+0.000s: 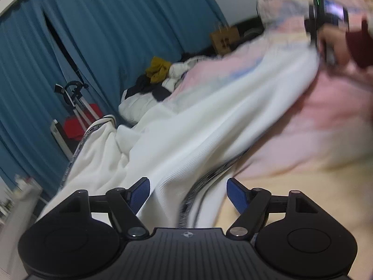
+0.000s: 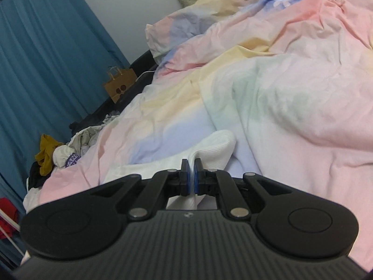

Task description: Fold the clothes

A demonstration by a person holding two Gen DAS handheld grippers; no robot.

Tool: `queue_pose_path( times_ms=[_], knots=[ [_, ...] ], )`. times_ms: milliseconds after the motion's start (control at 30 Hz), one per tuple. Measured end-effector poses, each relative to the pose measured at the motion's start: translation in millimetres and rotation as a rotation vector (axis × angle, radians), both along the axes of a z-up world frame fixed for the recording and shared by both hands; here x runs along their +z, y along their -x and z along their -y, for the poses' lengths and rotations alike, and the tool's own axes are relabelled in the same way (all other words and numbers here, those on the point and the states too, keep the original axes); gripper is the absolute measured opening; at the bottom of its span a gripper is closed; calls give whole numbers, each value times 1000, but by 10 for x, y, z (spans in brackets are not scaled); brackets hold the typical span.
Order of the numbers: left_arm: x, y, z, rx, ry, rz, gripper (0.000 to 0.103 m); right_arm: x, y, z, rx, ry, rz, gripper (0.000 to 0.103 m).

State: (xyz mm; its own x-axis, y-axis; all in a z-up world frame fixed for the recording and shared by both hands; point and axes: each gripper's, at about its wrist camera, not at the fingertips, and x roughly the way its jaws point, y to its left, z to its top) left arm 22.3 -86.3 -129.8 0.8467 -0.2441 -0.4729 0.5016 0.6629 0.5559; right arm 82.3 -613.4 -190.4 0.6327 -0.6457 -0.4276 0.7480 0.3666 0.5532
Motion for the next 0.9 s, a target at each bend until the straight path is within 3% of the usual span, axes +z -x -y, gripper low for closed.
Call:
queue_pose_path(
  times_ms=[67,133,167,233,433,600,800,900],
  knots=[
    [-94,-125,20,40,-56,-5,68,25,-6,-13,8,3,13,7],
    [-155,-251,-28,67,-49,-89,39,40,-7,-8,12,-1,25,7],
    [-182,-309,-52,78,-45,-129,16,49,-5,-8,11,1,23,7],
    [-138,-307,-95,62,-34,-179,9,74,0,-17,7,21,6,7],
    [238,-117,-217,-40,-8,-327,5,279,243,-42,-70,69,45,6],
    [218,99,-364,-94,-46,-496,6,272,459,-46,-189,38,-50,6],
    [76,-76,-453,-30,14,-537,9,-222,471,104,-186,-135,-226,6],
    [91,-86,-487,-15,50,-530,18,-244,513,132,-173,-158,-210,8]
  ],
)
